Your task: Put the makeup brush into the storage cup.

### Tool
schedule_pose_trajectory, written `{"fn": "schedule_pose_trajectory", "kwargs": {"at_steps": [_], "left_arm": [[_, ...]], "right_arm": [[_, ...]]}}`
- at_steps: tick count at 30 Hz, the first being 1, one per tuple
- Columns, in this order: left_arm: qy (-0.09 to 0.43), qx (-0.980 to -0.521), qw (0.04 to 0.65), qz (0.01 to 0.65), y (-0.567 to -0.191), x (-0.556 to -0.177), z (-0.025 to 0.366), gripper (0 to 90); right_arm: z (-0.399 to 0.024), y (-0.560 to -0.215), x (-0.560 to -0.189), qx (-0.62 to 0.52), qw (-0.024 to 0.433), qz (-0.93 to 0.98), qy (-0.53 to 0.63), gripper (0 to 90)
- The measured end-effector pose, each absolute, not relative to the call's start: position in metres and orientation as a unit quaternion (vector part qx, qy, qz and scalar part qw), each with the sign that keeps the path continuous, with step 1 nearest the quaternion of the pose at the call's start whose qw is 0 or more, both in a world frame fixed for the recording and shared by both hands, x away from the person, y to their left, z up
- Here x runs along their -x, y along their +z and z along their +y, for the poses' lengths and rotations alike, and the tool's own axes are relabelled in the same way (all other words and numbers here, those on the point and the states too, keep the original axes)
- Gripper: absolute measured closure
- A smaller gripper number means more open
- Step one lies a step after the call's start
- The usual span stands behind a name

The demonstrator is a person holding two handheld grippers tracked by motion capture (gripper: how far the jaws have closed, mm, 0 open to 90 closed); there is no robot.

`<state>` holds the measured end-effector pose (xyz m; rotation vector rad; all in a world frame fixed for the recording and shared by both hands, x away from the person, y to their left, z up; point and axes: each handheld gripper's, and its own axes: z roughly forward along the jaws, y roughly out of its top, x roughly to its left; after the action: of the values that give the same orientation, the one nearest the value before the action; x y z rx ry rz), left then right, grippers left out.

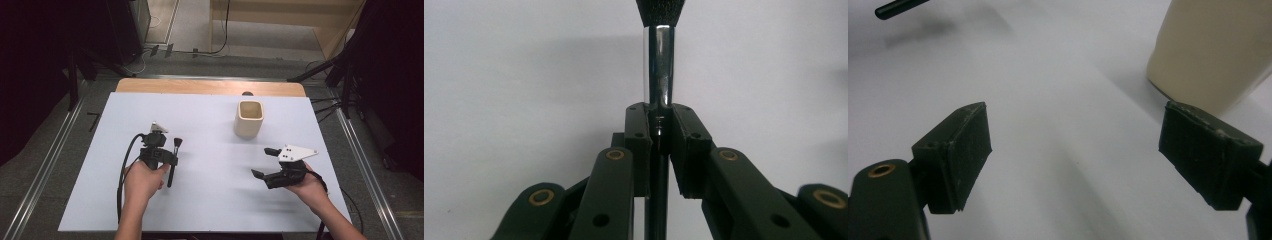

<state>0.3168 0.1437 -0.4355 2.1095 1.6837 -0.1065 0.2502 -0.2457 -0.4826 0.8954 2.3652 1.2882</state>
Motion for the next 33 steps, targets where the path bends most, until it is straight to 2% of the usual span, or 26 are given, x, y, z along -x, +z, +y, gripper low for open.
{"fn": "schedule_pose_trajectory", "kwargs": {"at_steps": [11,22,33], "left_arm": [[-0.095,-0.765,0.298,0.563,-0.431,-0.314,0.169,79.9],[-0.100,-0.768,0.372,0.512,-0.439,-0.317,0.186,79.9],[-0.126,-0.772,0.407,0.472,-0.451,-0.325,0.181,79.9]], "right_arm": [[-0.236,-0.480,-0.249,-0.300,0.115,0.827,0.461,13.8],[-0.223,-0.469,-0.254,-0.338,0.107,0.805,0.476,13.8],[-0.206,-0.468,-0.261,-0.364,0.095,0.796,0.475,13.8]]}}
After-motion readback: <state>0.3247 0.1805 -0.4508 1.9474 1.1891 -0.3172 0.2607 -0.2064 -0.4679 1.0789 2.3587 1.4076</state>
